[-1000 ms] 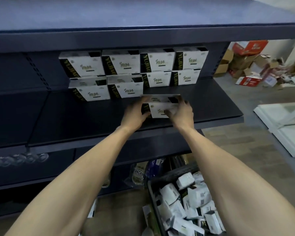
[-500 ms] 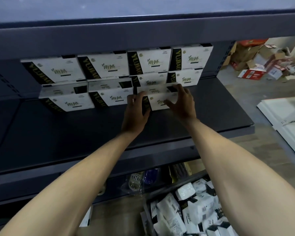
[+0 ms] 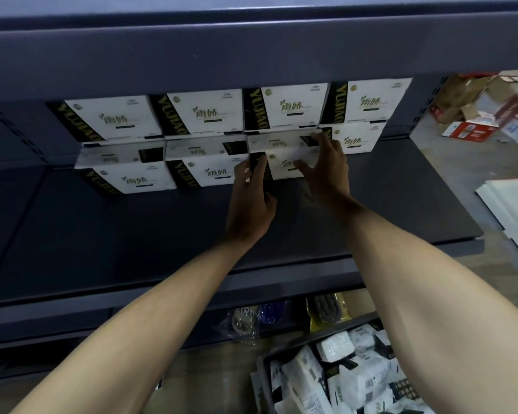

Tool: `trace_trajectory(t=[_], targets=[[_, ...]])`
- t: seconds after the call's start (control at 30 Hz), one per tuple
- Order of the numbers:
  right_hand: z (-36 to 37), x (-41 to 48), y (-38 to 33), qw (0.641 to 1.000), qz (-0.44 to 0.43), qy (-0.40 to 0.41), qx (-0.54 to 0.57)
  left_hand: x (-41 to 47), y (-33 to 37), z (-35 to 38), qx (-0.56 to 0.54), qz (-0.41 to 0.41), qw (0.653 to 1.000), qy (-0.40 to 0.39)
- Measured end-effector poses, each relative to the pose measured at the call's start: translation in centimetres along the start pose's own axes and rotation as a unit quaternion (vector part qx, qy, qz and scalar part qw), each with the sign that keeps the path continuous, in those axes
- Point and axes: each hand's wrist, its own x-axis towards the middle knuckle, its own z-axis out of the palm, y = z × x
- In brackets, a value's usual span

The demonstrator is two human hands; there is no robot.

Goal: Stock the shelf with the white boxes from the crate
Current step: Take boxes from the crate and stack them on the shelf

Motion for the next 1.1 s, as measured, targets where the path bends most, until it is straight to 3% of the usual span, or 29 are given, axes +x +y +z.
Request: trace_trajectory(t=[0.33,0.67,0.83,1.1], targets=[[0.0,-0.4,-0.5,1.000,0.000,-0.006,-0.019,-0.3,1.0,-0.2,-0.014,-0.015,1.000,-0.016],[-4.9,-3.8,-2.7,0.994,0.019,-0.043,-0.098,-1.9,3.0,-3.8,0.063,-0.060,0.993,-0.074],[-7.6,-7.7,-4.9,0.991,0.043,-0.066,-0.109,-5.1,5.2,-6.7,0.113,-0.046,0.988,-0.092],[-13.7,-18.9,-8.4,0.983,0.008,-0.062,-0.173,-14.2,9.0,-12.5,0.192,-0.011,0.979,-0.066]])
